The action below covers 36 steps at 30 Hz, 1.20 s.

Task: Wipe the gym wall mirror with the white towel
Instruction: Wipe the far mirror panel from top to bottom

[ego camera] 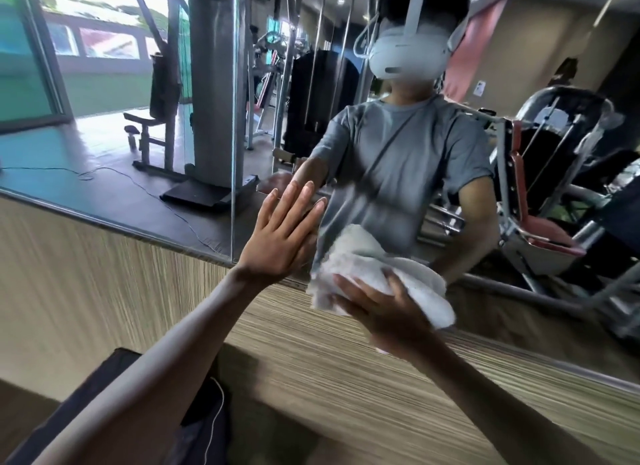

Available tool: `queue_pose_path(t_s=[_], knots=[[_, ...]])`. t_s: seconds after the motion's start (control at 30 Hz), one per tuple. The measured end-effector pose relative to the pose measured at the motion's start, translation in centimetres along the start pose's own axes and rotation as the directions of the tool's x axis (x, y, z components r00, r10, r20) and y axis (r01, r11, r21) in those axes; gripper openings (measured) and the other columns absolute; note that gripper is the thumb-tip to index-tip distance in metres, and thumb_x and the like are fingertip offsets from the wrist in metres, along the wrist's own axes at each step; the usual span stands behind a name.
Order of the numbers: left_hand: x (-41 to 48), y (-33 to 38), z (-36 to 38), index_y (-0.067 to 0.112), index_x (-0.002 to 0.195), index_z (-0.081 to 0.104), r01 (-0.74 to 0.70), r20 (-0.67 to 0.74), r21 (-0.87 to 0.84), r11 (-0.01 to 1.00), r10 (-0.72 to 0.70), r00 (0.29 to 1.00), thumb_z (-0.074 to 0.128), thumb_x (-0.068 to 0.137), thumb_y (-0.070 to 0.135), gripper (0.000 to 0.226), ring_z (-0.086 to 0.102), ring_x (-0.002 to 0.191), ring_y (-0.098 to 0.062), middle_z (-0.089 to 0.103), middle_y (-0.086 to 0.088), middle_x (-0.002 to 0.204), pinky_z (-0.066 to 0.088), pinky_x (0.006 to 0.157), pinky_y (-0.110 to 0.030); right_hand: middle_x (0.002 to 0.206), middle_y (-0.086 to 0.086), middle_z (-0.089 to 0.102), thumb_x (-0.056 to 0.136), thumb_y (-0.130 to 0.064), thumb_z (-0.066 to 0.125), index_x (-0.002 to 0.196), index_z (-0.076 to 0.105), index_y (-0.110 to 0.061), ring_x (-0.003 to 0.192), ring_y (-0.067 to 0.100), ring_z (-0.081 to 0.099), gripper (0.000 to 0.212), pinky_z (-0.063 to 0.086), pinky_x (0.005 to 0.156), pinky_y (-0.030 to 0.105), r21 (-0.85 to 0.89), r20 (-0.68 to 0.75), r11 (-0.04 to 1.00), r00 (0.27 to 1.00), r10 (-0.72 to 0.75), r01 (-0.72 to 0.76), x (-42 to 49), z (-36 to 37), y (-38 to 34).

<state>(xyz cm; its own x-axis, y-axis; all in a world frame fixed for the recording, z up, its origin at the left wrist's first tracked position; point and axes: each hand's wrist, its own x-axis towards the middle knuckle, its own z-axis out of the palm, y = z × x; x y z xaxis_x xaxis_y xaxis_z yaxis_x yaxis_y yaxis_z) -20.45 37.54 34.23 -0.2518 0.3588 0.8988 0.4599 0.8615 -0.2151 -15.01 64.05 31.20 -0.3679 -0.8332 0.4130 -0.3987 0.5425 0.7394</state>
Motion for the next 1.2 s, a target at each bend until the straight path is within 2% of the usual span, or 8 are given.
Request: queue_pose_path(t_s=[0.1, 0.3, 0.5, 0.67, 0.8, 0.93, 1.03, 1.2], knots=[[0.0, 0.4, 0.1, 0.010, 0.156, 0.021, 0.021, 0.030, 0.014, 1.000, -0.021, 0.999, 0.036, 0.106, 0.027, 0.055, 0.000, 0.155, -0.032, 0.015, -0.018, 0.161, 0.002, 0.124, -0.051, 0.156, -0.001, 0.040, 0.087, -0.014, 0.055, 0.130, 0.066, -0.030, 0.139, 0.019, 0.043, 0.047, 0.015, 0.113, 0.054, -0.017, -0.051, 1.000, 0.999, 0.015, -0.016, -1.3, -2.2, 4.6], [0.2, 0.6, -0.2, 0.008, 0.153, 0.029, 0.031, 0.019, 0.026, 0.999, -0.031, 0.999, 0.029, 0.108, 0.029, 0.050, 0.003, 0.155, -0.032, 0.022, -0.020, 0.160, 0.005, 0.124, -0.052, 0.162, 0.001, 0.026, 0.083, -0.027, 0.058, 0.145, 0.051, -0.035, 0.148, 0.025, 0.027, 0.062, 0.020, 0.107, 0.058, 0.041, -0.229, 0.880, 0.853, 0.468, -0.472, 5.3, -5.3, 6.1], [0.1, 0.7, 0.0, 0.012, 0.148, 0.048, 0.081, -0.058, 0.022, 0.996, -0.079, 0.995, 0.038, 0.101, 0.030, 0.051, 0.031, 0.148, -0.034, 0.039, -0.018, 0.156, 0.024, 0.120, -0.053, 0.157, 0.000, 0.041, 0.086, -0.025, 0.051, 0.136, 0.060, -0.032, 0.141, 0.019, 0.040, 0.052, 0.025, 0.109, 0.056, -0.033, -0.021, 0.995, 0.995, 0.098, -0.099, 0.9, -3.0, 3.4], [3.5, 0.4, 0.7, 0.019, 0.140, 0.041, 0.193, -0.216, 0.053, 0.980, -0.177, 0.960, 0.050, 0.095, 0.040, 0.050, 0.037, 0.130, -0.035, 0.038, -0.018, 0.138, 0.028, 0.108, -0.050, 0.162, -0.003, 0.030, 0.079, -0.031, 0.057, 0.143, 0.052, -0.039, 0.149, 0.022, 0.027, 0.065, 0.017, 0.112, 0.059, -0.030, -0.116, 0.936, 0.931, 0.345, -0.351, 0.9, -6.1, 8.4], [5.9, 0.7, 1.3, 0.015, 0.145, 0.035, 0.274, -0.343, 0.021, 0.961, -0.251, 0.905, 0.040, 0.102, 0.038, 0.049, 0.021, 0.148, -0.029, 0.031, -0.018, 0.148, 0.017, 0.118, -0.046, 0.163, 0.004, 0.023, 0.082, -0.037, 0.056, 0.146, 0.049, -0.033, 0.150, 0.028, 0.023, 0.064, 0.022, 0.107, 0.061, 0.070, -0.198, 0.825, 0.802, 0.563, -0.561, 6.7, -6.2, 6.7], [5.7, 0.7, 0.7, 0.017, 0.159, 0.018, 0.216, -0.258, 0.029, 0.976, -0.202, 0.945, 0.037, 0.101, 0.032, 0.062, 0.004, 0.155, -0.025, -0.002, -0.007, 0.169, 0.005, 0.124, -0.047, 0.161, 0.005, 0.032, 0.097, -0.039, 0.042, 0.147, 0.050, -0.030, 0.148, 0.024, 0.031, 0.051, 0.026, 0.109, 0.058, -0.058, -0.147, 0.957, 0.950, 0.275, -0.286, 5.1, -3.5, 3.2], [6.0, 1.0, 0.1, 0.014, 0.155, 0.030, 0.238, -0.220, 0.009, 0.971, -0.230, 0.948, 0.036, 0.101, 0.028, 0.056, 0.011, 0.154, -0.028, 0.009, -0.011, 0.167, 0.006, 0.123, -0.049, 0.160, 0.000, 0.036, 0.094, -0.040, 0.052, 0.148, 0.047, -0.036, 0.145, 0.021, 0.036, 0.054, 0.027, 0.108, 0.056, -0.169, -0.107, 0.979, 0.989, 0.098, -0.115, 1.0, -3.4, 5.8], [6.1, 1.1, 0.7, 0.016, 0.155, 0.031, 0.256, -0.252, 0.045, 0.966, -0.237, 0.938, 0.036, 0.102, 0.030, 0.054, 0.013, 0.154, -0.028, 0.010, -0.009, 0.167, 0.011, 0.123, -0.049, 0.164, 0.001, 0.024, 0.088, -0.046, 0.055, 0.152, 0.036, -0.039, 0.148, 0.026, 0.027, 0.067, 0.020, 0.108, 0.058, -0.111, -0.275, 0.867, 0.853, 0.443, -0.486, 3.5, -6.2, 11.2]])
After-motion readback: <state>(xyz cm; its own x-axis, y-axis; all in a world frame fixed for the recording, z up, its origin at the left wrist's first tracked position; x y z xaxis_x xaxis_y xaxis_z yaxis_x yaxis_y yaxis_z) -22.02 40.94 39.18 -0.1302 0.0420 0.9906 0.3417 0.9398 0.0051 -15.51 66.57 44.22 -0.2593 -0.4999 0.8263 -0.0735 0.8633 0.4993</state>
